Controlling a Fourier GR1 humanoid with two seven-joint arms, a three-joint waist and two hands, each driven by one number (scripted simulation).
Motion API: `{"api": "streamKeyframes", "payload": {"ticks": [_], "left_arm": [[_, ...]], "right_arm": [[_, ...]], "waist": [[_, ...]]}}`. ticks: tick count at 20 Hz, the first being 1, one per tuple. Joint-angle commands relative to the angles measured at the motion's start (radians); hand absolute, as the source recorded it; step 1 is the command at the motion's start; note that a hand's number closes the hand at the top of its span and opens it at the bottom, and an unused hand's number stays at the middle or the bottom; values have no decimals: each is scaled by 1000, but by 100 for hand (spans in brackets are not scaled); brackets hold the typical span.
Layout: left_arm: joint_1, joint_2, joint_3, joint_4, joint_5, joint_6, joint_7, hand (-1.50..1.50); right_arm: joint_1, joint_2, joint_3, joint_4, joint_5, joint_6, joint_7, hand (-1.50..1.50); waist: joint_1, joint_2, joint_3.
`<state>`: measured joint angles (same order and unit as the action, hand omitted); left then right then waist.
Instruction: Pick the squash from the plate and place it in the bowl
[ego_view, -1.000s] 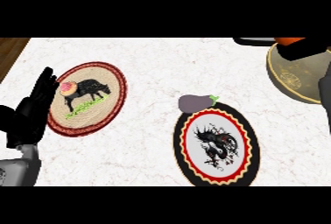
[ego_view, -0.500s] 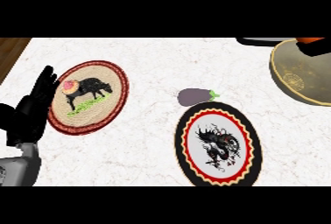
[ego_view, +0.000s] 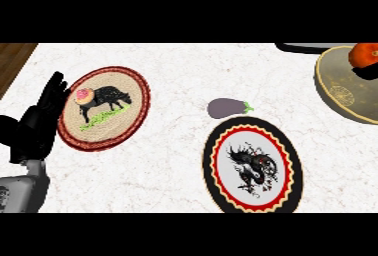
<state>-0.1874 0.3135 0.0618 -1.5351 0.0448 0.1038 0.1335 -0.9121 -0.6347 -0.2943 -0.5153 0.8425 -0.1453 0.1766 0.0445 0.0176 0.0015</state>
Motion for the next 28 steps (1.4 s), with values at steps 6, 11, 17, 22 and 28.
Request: {"api": "streamKeyframes", "payload": {"ticks": [6, 11, 17, 22, 28], "left_arm": [[-11, -17, 3, 33, -4, -7, -22, 0], [2, 11, 33, 24, 6, -15, -12, 0], [42, -4, 40, 27, 12, -15, -44, 0], [29, 5, 34, -4, 2, -27, -19, 0], [4, -8, 42, -1, -3, -10, 18, 0]], "right_arm": [[-16, -56, -87, 237, -78, 88, -216, -150], [-10, -64, -297, 202, -297, 76, -345, -150], [16, -114, -522, 201, -525, 116, -454, -150], [120, -249, -554, 266, -568, 275, -460, -150], [282, -319, -608, 300, -645, 448, -558, -150]], "waist": [[4, 4, 2], [-18, -5, 4], [-31, -6, 3], [-25, -8, 2], [-34, -9, 2]]}}
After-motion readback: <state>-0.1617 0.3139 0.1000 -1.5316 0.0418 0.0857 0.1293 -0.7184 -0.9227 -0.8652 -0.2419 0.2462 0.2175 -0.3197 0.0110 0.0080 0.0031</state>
